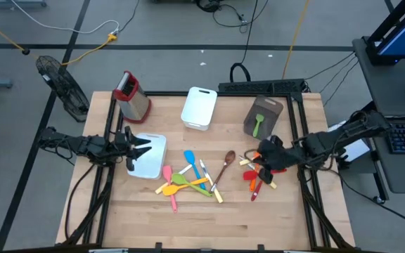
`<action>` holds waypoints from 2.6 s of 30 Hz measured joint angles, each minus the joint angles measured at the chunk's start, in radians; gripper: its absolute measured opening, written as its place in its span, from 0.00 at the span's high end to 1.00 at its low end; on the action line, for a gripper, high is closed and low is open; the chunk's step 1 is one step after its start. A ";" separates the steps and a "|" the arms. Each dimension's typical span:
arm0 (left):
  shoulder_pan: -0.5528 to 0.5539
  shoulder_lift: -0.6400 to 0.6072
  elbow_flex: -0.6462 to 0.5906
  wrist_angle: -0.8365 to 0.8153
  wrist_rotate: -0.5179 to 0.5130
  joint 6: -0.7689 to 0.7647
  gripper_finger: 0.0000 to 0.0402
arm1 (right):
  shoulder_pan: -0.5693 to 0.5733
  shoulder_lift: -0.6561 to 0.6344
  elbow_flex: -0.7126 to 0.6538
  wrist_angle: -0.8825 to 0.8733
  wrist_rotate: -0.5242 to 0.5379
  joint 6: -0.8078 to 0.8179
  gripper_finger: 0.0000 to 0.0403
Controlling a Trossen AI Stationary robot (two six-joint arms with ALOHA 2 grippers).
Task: Pick & Place Kitchen Items
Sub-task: Put the yellow spatula into the black bin
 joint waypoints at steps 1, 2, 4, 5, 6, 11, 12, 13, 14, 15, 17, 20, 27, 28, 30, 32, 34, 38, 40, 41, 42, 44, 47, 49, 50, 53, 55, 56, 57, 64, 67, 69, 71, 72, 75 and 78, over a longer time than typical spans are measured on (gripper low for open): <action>0.000 0.000 0.000 0.001 0.000 0.000 0.65 | 0.021 -0.002 -0.015 0.015 0.016 0.000 1.00; 0.000 0.000 0.000 0.003 -0.001 0.000 0.65 | 0.038 -0.007 -0.035 0.034 0.025 -0.001 1.00; 0.000 0.000 0.000 0.012 -0.013 0.000 0.65 | 0.072 -0.017 -0.075 0.078 0.033 -0.010 1.00; 0.000 0.000 0.000 0.019 -0.024 0.000 0.65 | 0.086 -0.025 -0.098 0.105 0.034 -0.015 1.00; 0.000 0.000 0.000 0.026 -0.029 0.000 0.65 | 0.099 -0.034 -0.122 0.131 0.033 -0.015 1.00; 0.000 0.000 0.000 0.053 -0.031 0.000 0.65 | 0.142 -0.107 -0.247 0.283 0.036 -0.015 1.00; 0.000 0.000 0.000 0.058 -0.031 -0.001 0.65 | 0.147 -0.126 -0.271 0.310 0.036 -0.015 1.00; 0.000 0.000 0.000 0.059 -0.031 -0.002 0.65 | 0.152 -0.145 -0.292 0.332 0.036 -0.015 1.00; 0.000 0.000 0.000 0.063 -0.031 -0.005 0.65 | 0.157 -0.165 -0.315 0.355 0.036 -0.015 1.00; 0.000 0.000 0.000 0.068 -0.031 -0.008 0.65 | 0.160 -0.183 -0.336 0.377 0.036 -0.015 1.00; 0.000 0.000 0.000 0.077 -0.031 -0.014 0.65 | 0.163 -0.221 -0.375 0.411 0.037 -0.019 1.00; 0.000 0.000 0.000 0.080 -0.031 -0.014 0.65 | 0.163 -0.273 -0.428 0.466 0.037 -0.034 1.00; 0.000 0.005 0.000 0.081 -0.033 -0.094 0.65 | 0.163 -0.372 -0.502 0.573 0.038 -0.101 1.00; 0.000 0.012 0.000 0.084 -0.034 -0.094 0.65 | 0.163 -0.383 -0.505 0.577 0.039 -0.112 1.00; 0.000 0.026 0.000 0.082 -0.034 -0.094 0.65 | 0.163 -0.401 -0.510 0.584 0.055 -0.131 1.00; 0.000 0.050 0.000 0.084 -0.034 -0.095 0.65 | 0.163 -0.418 -0.514 0.593 0.080 -0.150 1.00; 0.000 0.082 0.000 0.102 -0.035 -0.092 0.65 | 0.162 -0.433 -0.521 0.608 0.088 -0.166 1.00; 0.000 0.172 0.000 0.196 -0.061 -0.045 0.65 | 0.162 -0.453 -0.533 0.620 0.087 -0.167 0.99; 0.000 0.226 0.002 0.245 -0.081 -0.009 0.65 | 0.162 -0.457 -0.539 0.619 0.088 -0.165 1.00; 0.000 0.255 0.011 0.247 -0.088 0.007 0.65 | 0.162 -0.458 -0.543 0.619 0.087 -0.165 1.00; 0.000 0.285 0.024 0.246 -0.095 0.018 0.65 | 0.162 -0.458 -0.545 0.619 0.087 -0.159 1.00; 0.000 0.347 0.054 0.247 -0.107 0.024 0.65 | 0.162 -0.458 -0.548 0.619 0.087 -0.143 1.00; 0.000 0.454 0.113 0.233 -0.107 0.027 0.65 | 0.162 -0.458 -0.553 0.623 0.087 -0.137 0.99; 0.000 0.528 0.160 0.212 -0.108 0.030 0.65 | 0.162 -0.458 -0.557 0.639 0.088 -0.142 0.99; 0.000 0.564 0.183 0.199 -0.107 0.039 0.65 | 0.162 -0.458 -0.559 0.650 0.088 -0.145 0.99; 0.000 0.686 0.262 0.145 -0.106 0.050 0.65 | 0.162 -0.458 -0.566 0.682 0.087 -0.162 1.00; 0.000 0.767 0.323 0.080 -0.105 0.045 0.65 | 0.162 -0.458 -0.566 0.683 0.087 -0.163 1.00; 0.000 0.806 0.354 0.044 -0.105 0.039 0.65 | 0.162 -0.458 -0.566 0.683 0.087 -0.164 1.00; 0.000 0.847 0.388 0.011 -0.104 0.035 0.65 | 0.162 -0.458 -0.566 0.683 0.087 -0.164 1.00; -0.002 1.090 0.603 -0.181 -0.031 0.010 0.65 | 0.162 -0.458 -0.566 0.681 0.086 -0.165 0.99; -0.003 1.167 0.680 -0.220 0.001 -0.032 0.65 | 0.162 -0.458 -0.566 0.679 0.086 -0.165 0.99; -0.003 1.207 0.723 -0.256 0.037 -0.083 0.65 | 0.162 -0.458 -0.566 0.679 0.086 -0.165 0.99; -0.007 1.239 0.766 -0.294 0.075 -0.154 0.65 | 0.162 -0.458 -0.566 0.679 0.086 -0.166 0.99; -0.011 1.253 0.784 -0.317 0.092 -0.198 0.65 | 0.162 -0.458 -0.566 0.679 0.085 -0.170 0.99; -0.032 1.292 0.831 -0.371 0.140 -0.345 0.65 | 0.162 -0.458 -0.566 0.678 0.085 -0.188 0.99; -0.065 1.320 0.854 -0.401 0.186 -0.498 0.65 | 0.162 -0.457 -0.566 0.678 0.085 -0.205 0.99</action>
